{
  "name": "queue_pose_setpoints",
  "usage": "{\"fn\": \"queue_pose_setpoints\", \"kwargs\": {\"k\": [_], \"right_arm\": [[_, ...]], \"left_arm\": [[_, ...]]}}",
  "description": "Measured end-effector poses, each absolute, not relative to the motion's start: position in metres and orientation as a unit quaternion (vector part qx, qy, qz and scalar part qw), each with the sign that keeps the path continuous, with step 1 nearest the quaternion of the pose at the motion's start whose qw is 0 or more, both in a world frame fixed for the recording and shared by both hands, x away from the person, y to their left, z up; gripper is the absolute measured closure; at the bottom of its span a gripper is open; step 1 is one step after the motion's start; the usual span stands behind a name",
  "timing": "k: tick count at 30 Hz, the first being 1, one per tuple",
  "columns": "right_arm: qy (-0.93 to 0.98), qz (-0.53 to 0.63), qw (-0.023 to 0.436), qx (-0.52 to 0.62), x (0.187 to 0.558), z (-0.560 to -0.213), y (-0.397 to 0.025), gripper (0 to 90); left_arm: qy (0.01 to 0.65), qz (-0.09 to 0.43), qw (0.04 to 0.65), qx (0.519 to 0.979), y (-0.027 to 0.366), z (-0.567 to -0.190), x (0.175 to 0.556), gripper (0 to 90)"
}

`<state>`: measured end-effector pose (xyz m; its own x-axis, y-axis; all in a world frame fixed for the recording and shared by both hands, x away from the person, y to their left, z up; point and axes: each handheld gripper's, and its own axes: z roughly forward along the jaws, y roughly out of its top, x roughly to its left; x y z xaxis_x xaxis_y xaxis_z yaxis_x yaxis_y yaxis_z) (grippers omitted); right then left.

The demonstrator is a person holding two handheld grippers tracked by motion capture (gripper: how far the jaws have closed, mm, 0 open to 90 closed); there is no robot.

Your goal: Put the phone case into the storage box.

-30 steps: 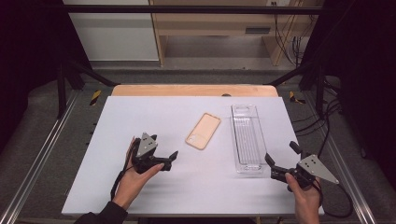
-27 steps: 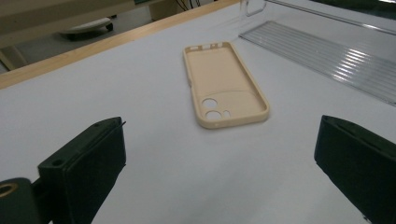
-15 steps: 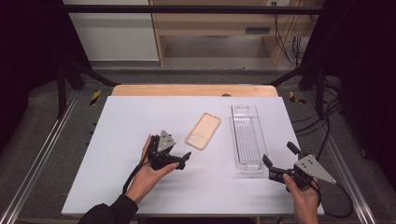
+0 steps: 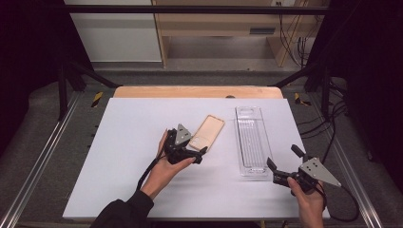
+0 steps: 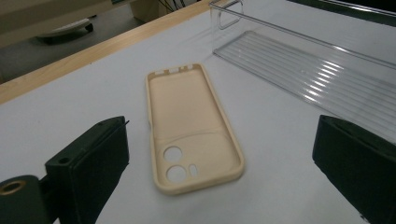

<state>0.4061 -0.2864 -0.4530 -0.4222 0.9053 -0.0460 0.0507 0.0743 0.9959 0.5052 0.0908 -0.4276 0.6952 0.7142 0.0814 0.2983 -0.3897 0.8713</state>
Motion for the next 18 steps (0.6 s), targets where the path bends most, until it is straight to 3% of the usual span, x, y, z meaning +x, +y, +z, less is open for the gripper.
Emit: {"fn": "queue_pose_setpoints", "kwargs": {"k": [8,18], "right_arm": [[0.629,0.562,0.379,0.381,0.407,-0.454,-0.286,1.7],[0.626,0.562,0.38,0.384,0.406,-0.454,-0.288,1.8]], "left_arm": [[0.325,0.231,0.45,0.799,0.08,-0.429,0.518,10.3],[0.339,0.228,0.413,0.814,0.069,-0.44,0.52,50.8]]}}
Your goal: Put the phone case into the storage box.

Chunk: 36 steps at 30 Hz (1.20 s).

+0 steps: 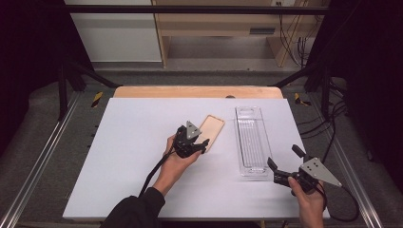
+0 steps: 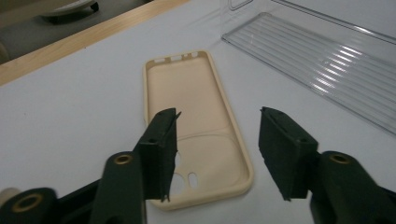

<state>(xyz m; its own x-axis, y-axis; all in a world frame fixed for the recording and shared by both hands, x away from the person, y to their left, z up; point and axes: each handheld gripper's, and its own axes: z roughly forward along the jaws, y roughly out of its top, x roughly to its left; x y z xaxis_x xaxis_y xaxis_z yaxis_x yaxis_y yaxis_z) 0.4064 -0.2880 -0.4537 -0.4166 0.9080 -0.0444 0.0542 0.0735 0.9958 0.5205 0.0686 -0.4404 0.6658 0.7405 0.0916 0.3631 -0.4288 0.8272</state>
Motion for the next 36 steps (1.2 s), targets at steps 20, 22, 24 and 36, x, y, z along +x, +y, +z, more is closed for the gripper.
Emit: {"fn": "queue_pose_setpoints", "kwargs": {"k": [20,22,24,36], "right_arm": [[0.628,0.562,0.377,0.384,0.407,-0.455,-0.288,1.8],[0.628,0.562,0.377,0.385,0.407,-0.455,-0.288,1.8],[0.628,0.563,0.376,0.385,0.407,-0.455,-0.288,1.9],[0.629,0.564,0.375,0.382,0.406,-0.454,-0.288,1.9]], "left_arm": [[0.386,0.171,0.383,0.821,0.064,-0.457,0.533,90.0],[0.391,0.161,0.374,0.825,0.063,-0.461,0.537,90.0],[0.392,0.16,0.373,0.826,0.063,-0.463,0.538,90.0],[0.384,0.133,0.329,0.853,0.067,-0.469,0.539,90.0]]}}
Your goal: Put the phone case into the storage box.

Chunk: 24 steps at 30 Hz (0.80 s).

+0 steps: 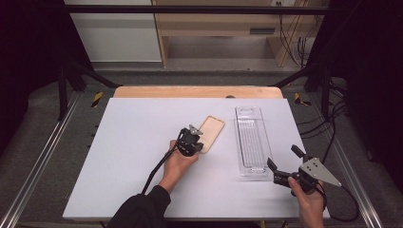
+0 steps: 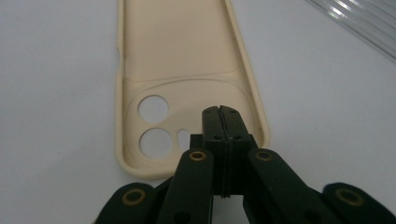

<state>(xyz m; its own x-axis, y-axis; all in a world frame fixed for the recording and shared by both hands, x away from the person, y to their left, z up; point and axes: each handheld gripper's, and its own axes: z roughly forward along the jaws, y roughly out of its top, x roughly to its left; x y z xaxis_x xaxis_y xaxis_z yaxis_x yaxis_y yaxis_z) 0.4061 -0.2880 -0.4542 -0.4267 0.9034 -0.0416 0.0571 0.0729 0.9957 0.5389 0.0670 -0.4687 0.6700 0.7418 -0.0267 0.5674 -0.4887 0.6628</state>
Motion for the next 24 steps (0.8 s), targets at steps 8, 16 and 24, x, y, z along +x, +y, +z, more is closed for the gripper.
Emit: {"fn": "queue_pose_setpoints", "kwargs": {"k": [8,16,24], "right_arm": [[0.63,0.562,0.376,0.382,0.405,-0.454,-0.288,1.9],[0.631,0.56,0.379,0.38,0.405,-0.454,-0.287,1.9],[0.636,0.56,0.376,0.375,0.404,-0.454,-0.284,1.7]], "left_arm": [[0.371,0.119,0.323,0.863,0.084,-0.468,0.518,90.0],[0.35,0.099,0.33,0.871,0.113,-0.468,0.482,90.0],[0.347,0.087,0.322,0.877,0.134,-0.467,0.46,90.0]]}}
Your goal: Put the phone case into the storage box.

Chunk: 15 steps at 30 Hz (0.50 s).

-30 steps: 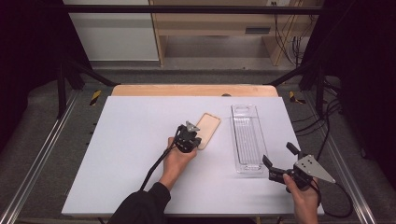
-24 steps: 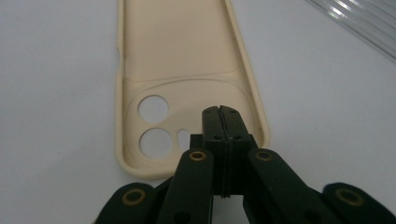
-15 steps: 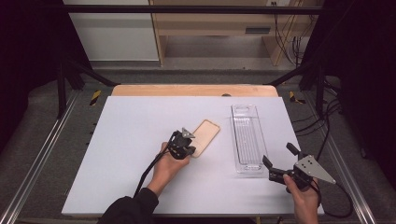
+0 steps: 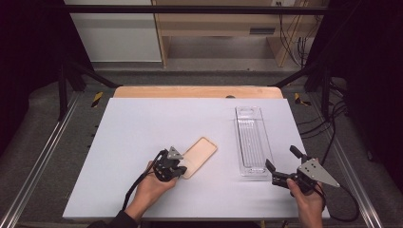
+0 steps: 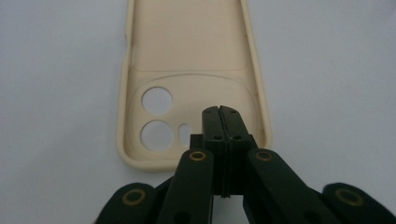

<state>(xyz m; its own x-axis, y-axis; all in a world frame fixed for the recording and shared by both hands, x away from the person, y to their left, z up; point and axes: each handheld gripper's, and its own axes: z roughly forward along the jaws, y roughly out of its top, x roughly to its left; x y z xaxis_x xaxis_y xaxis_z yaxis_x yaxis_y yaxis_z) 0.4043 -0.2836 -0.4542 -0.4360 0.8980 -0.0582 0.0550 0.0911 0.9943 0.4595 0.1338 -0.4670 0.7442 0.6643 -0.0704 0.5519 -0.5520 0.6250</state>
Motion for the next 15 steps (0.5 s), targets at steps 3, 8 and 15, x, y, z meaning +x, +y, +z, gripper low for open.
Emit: {"fn": "queue_pose_setpoints", "kwargs": {"k": [3,8,15], "right_arm": [[0.638,0.559,0.374,0.375,0.404,-0.455,-0.283,1.7],[0.639,0.56,0.373,0.374,0.405,-0.455,-0.283,1.7],[0.639,0.559,0.373,0.375,0.404,-0.455,-0.283,1.6]], "left_arm": [[0.345,0.082,0.321,0.878,0.142,-0.467,0.451,90.0],[0.342,0.079,0.322,0.879,0.148,-0.467,0.444,90.0],[0.344,0.072,0.316,0.881,0.158,-0.466,0.437,90.0]]}}
